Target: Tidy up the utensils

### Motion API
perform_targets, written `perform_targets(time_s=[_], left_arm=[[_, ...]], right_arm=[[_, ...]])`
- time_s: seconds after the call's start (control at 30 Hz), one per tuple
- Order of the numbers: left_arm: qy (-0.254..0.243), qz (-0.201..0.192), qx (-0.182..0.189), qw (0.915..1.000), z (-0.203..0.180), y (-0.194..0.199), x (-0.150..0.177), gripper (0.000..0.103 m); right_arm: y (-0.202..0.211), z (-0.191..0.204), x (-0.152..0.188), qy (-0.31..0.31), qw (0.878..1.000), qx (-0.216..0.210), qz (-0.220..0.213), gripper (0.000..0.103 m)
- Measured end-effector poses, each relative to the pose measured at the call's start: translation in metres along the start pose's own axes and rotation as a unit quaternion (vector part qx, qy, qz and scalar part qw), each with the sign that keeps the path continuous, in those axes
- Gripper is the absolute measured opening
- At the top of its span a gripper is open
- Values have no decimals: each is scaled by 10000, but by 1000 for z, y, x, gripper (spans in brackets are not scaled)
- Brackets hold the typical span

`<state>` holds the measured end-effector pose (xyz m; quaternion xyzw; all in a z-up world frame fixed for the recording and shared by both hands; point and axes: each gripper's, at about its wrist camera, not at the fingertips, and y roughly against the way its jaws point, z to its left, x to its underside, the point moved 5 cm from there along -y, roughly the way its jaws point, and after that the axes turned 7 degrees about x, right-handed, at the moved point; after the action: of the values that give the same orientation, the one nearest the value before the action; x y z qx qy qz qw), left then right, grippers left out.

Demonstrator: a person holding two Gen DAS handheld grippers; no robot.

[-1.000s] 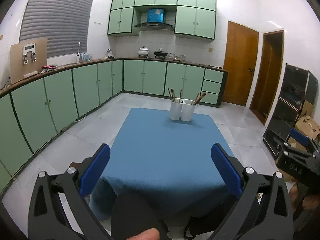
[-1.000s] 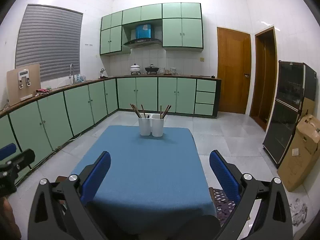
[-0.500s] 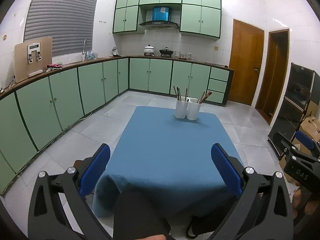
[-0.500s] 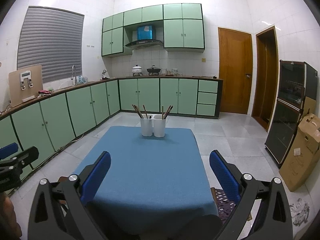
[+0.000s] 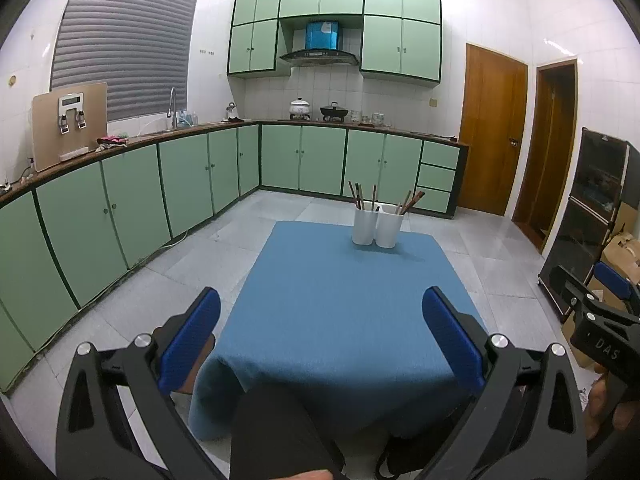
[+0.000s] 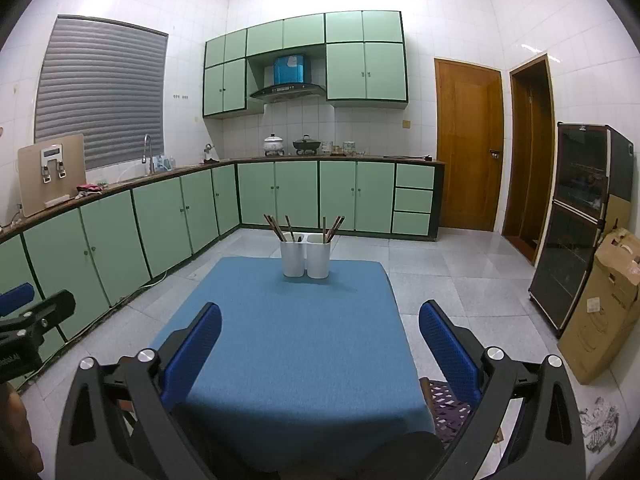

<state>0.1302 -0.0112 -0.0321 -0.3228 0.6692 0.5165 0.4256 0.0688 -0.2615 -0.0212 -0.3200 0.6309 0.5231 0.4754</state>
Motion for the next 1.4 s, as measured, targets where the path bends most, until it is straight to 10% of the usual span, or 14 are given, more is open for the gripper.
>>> perform_targets(time_s=[1.4], left_arm=[[-62,-53,43,10000,-4,4,-2,98]], right_arm=[[2,-2,-4,-53,10000,7,-32,97]])
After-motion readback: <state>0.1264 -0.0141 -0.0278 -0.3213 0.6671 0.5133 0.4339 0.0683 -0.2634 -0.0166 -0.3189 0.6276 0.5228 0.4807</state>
